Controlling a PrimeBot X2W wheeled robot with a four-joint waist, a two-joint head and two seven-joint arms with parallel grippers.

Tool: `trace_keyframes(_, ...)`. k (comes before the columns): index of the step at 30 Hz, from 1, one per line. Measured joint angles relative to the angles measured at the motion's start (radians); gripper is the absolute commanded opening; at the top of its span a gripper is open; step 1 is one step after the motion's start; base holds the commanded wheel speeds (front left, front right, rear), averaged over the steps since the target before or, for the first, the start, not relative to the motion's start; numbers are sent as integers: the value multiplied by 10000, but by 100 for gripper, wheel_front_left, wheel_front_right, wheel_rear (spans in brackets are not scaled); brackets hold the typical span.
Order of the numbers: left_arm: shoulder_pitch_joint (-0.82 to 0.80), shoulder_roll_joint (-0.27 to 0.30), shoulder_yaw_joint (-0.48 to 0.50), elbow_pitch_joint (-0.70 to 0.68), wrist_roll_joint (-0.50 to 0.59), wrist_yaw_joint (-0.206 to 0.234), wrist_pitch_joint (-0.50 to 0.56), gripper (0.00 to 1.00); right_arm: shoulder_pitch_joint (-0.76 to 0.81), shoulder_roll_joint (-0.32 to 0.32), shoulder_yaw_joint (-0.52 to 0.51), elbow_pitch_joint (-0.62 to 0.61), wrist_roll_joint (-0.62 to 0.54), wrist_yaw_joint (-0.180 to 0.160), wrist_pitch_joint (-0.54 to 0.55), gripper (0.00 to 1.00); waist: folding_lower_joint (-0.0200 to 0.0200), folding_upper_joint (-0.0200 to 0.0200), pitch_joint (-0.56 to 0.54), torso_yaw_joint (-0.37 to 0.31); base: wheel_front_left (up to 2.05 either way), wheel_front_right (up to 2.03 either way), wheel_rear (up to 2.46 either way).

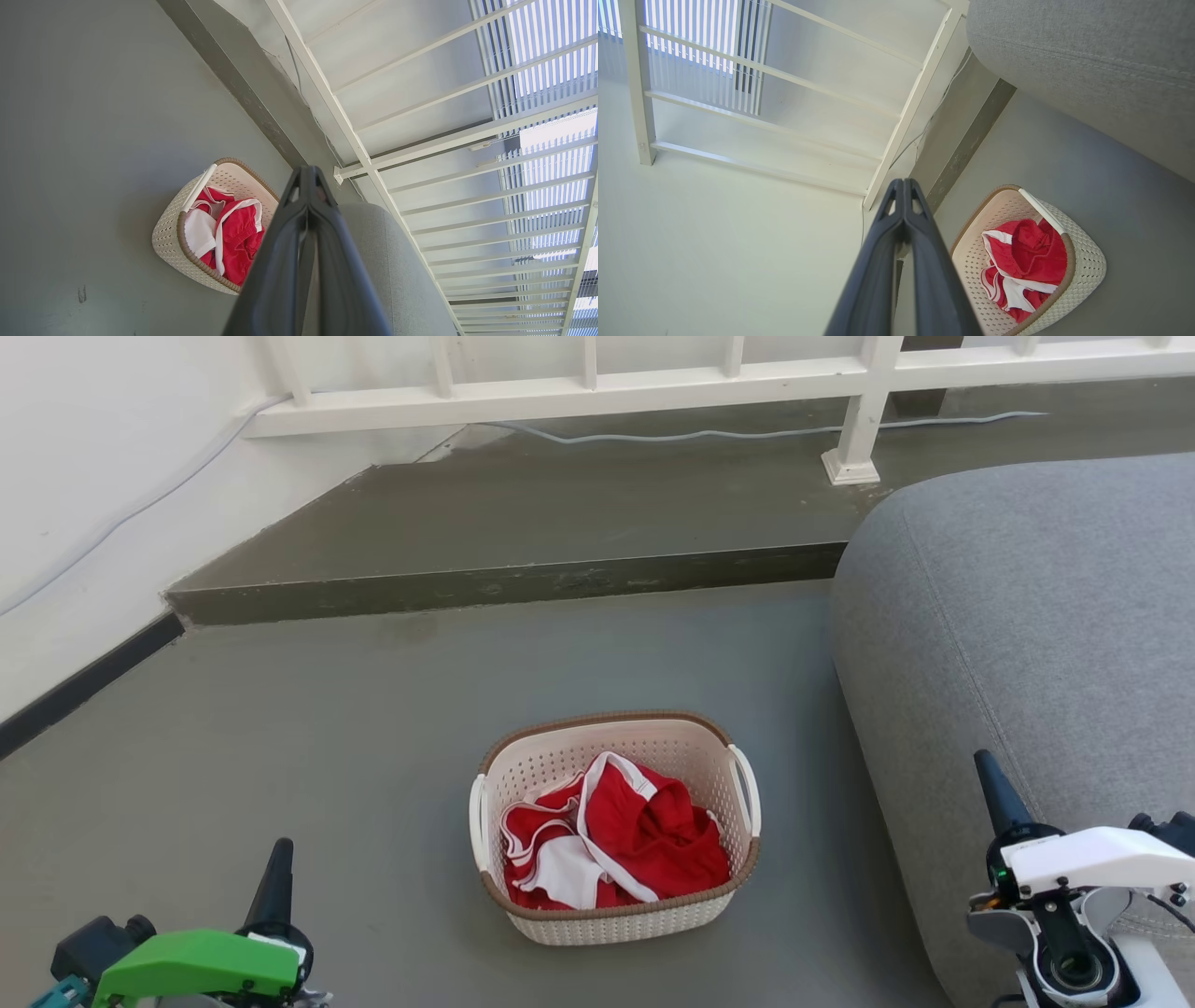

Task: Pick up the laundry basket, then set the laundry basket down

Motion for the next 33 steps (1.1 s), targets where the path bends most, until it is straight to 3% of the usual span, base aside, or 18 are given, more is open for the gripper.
trace_keyframes(33,-823,46,842,665,-4276,-867,867,0,-528,290,-1361,105,4067,708,980,0,0,0,147,158,0,0,0)
